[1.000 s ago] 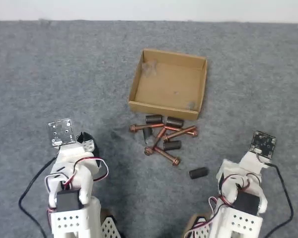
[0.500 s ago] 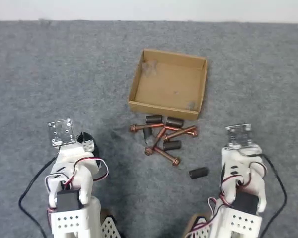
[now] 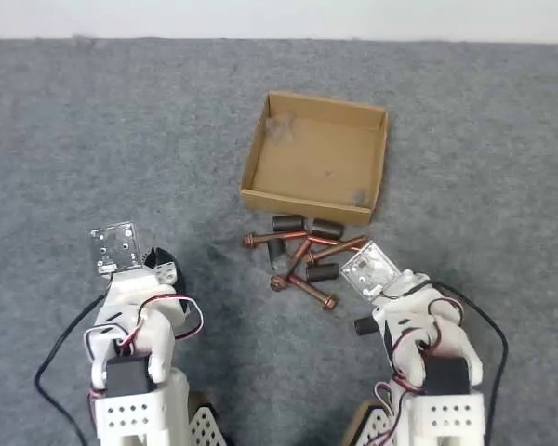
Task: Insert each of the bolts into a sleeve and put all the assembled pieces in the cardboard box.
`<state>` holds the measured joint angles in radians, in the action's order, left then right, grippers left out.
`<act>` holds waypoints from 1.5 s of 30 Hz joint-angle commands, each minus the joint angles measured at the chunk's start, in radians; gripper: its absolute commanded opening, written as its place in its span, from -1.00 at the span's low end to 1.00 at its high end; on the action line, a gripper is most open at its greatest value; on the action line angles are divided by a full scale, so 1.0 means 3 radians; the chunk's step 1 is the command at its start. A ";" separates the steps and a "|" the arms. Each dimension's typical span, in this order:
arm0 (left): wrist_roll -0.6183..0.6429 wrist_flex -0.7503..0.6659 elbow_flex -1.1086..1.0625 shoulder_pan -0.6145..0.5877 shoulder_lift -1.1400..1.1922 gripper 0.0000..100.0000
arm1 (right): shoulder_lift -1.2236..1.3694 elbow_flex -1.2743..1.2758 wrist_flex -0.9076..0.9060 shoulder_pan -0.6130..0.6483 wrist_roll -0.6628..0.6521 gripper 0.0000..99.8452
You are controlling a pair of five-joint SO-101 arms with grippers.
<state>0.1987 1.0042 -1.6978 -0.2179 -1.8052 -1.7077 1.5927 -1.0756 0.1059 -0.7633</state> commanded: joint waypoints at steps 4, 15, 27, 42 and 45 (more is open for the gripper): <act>-0.0041 -0.0015 0.0043 -0.0005 -0.0072 -0.98 | 0.1133 -0.0839 -0.0043 0.0023 -0.0414 -0.99; -0.0046 -0.0015 0.0043 -0.0005 -0.0072 -0.97 | 0.2279 -0.1785 -0.0688 0.0361 -0.0481 -0.99; -0.0046 -0.0015 0.0043 -0.0005 -0.0072 -0.97 | 0.2483 -0.1938 -0.1695 0.1128 -0.1422 -0.94; -0.0271 -0.0015 0.0043 -0.0005 -0.0072 -0.97 | 0.2483 -0.1524 -0.1036 0.1123 -0.1447 -0.73; -0.0271 -0.0015 0.0043 -0.0005 -0.0072 -0.97 | 0.2483 -0.1458 -0.0928 0.1123 -0.1447 -0.73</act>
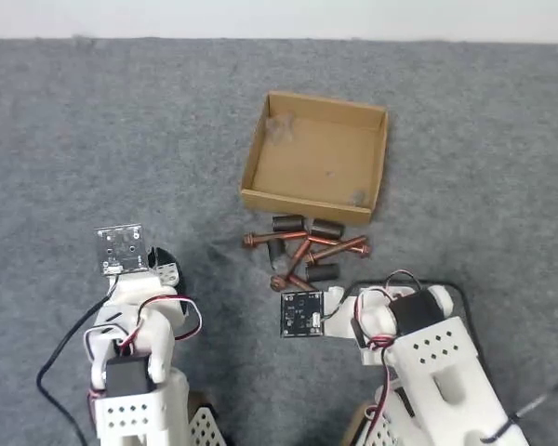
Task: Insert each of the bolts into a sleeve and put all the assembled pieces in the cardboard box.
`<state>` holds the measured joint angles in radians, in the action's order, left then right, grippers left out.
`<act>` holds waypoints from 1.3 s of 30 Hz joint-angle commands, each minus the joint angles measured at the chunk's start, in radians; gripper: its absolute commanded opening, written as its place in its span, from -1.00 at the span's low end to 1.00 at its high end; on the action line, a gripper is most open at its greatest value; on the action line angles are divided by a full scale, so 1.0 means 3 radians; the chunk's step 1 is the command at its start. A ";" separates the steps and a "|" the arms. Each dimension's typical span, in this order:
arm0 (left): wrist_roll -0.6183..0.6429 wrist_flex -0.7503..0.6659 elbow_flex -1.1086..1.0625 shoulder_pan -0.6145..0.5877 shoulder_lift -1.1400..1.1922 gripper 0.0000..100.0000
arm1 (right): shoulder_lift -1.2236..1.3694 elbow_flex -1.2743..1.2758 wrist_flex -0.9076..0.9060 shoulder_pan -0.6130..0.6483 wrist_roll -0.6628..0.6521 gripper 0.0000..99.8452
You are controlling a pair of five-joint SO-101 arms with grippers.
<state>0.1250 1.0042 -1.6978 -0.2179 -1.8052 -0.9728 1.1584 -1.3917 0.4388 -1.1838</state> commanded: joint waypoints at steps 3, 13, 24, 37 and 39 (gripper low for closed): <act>-0.0026 -0.0015 0.0043 -0.0005 -0.0072 -0.97 | 0.0033 -0.0010 0.0161 0.0008 -0.0051 -0.73; -0.0026 -0.0015 0.0043 -0.0005 -0.0072 -0.97 | 0.0166 -0.0005 0.0233 -0.0488 -0.0552 -0.73; -0.0031 -0.0015 0.0043 -0.0005 -0.0072 -0.97 | 0.0959 -0.0031 0.0621 -0.0514 -0.0650 -0.73; -0.0031 -0.0036 0.0043 -0.0005 -0.0072 -0.97 | 0.1476 -0.0015 0.1128 -0.0534 -0.0650 -0.74; -0.0031 -0.0036 0.0043 -0.0005 -0.0072 -0.97 | 0.1603 -0.0015 0.1250 -0.0529 -0.0644 -0.74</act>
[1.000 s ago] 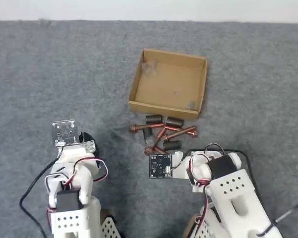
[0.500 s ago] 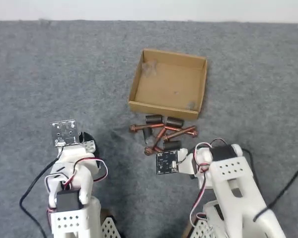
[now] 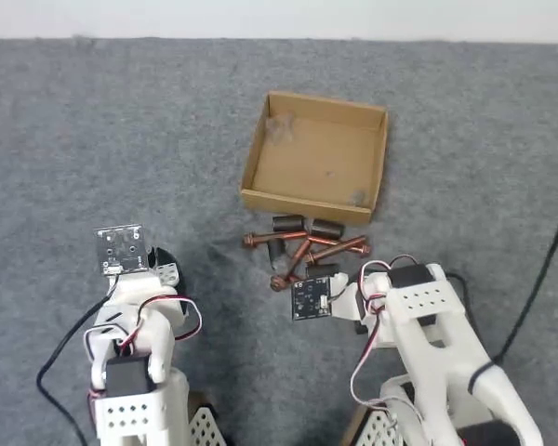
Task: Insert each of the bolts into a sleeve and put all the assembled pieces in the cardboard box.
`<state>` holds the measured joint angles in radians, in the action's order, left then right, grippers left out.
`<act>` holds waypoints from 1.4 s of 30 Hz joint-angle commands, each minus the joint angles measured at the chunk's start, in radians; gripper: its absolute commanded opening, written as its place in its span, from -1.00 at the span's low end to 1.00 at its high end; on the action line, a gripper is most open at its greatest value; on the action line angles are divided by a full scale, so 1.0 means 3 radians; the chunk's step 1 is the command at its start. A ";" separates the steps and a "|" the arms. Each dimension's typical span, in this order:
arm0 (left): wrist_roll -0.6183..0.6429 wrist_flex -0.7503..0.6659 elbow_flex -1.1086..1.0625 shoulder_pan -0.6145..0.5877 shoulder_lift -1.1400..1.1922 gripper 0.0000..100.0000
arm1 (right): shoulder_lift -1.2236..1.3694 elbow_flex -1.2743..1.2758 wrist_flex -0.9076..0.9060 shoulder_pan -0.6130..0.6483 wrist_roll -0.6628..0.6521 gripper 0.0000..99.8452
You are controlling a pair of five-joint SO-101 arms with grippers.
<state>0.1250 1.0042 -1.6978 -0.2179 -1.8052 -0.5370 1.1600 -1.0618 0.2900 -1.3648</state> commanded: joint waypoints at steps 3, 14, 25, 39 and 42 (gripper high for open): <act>-0.0031 -0.0036 0.0043 -0.0005 -0.0072 -0.97 | 0.0269 -0.0036 0.0197 -0.0054 -0.0041 -0.74; -0.0031 -0.0036 0.0043 -0.0005 -0.0072 -0.97 | 0.0238 -0.0107 0.0202 -0.0095 0.0430 -0.99; -0.0031 -0.0036 0.0043 -0.0005 -0.0072 -0.97 | 0.0238 -0.0706 0.0238 -0.0760 0.3381 -0.99; -0.0005 -0.0026 0.0043 -0.0010 -0.0072 -0.98 | 0.0274 -0.0292 0.1010 -0.1307 0.3974 -0.99; -0.0010 -0.0005 0.0054 -0.0010 -0.0072 -0.98 | 0.0274 -0.0292 0.1025 -0.1378 0.3974 -0.99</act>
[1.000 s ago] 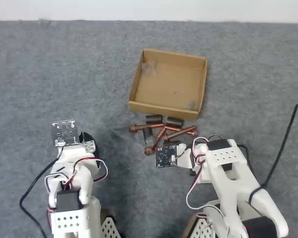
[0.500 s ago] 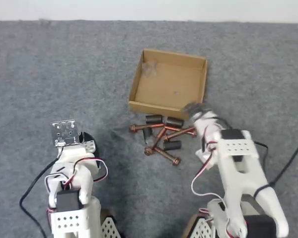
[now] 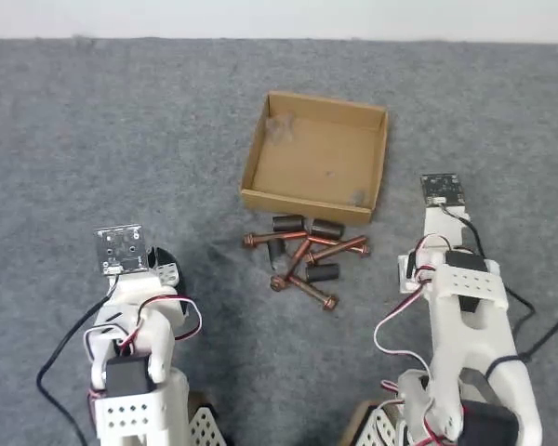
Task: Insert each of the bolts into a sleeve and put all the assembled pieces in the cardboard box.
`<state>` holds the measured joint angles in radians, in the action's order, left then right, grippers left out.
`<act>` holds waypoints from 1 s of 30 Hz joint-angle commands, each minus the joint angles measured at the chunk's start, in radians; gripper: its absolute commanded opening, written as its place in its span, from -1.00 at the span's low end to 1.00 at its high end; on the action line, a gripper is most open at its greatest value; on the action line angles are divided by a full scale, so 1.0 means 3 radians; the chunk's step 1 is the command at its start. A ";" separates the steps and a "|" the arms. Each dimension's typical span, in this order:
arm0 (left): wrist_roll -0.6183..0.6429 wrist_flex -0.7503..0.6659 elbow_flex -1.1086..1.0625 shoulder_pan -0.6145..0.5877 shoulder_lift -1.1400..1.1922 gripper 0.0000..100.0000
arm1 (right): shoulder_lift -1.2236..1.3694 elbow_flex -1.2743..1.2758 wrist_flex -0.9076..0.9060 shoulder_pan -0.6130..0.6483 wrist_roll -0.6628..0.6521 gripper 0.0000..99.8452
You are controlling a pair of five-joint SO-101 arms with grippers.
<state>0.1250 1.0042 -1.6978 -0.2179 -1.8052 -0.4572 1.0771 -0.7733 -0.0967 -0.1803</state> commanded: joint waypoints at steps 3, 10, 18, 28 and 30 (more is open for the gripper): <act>-0.0020 0.0240 0.0248 -0.0010 -0.0072 -0.98 | 0.0013 -0.0015 0.0069 -0.0095 0.0026 -0.99; -0.0179 0.0322 0.0933 -0.0056 -0.0026 -0.98 | 0.0013 -0.0015 0.0146 -0.0090 0.0026 -0.99; -0.0169 0.0706 0.2355 -0.0031 0.1146 -0.98 | 0.0013 -0.0015 0.0156 -0.0084 0.0026 -0.99; -0.0123 0.1115 0.3373 0.0460 0.2383 -0.98 | 0.0013 -0.0015 0.0156 -0.0084 0.0031 -0.99; 0.0051 0.1069 0.3373 0.0593 0.2603 -0.98 | 0.0013 -0.0015 0.0156 -0.0084 0.0031 -0.99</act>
<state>0.0836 1.3280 -0.7541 -0.1043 -1.1561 -0.4557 1.0771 -0.7457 -0.1135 -0.1803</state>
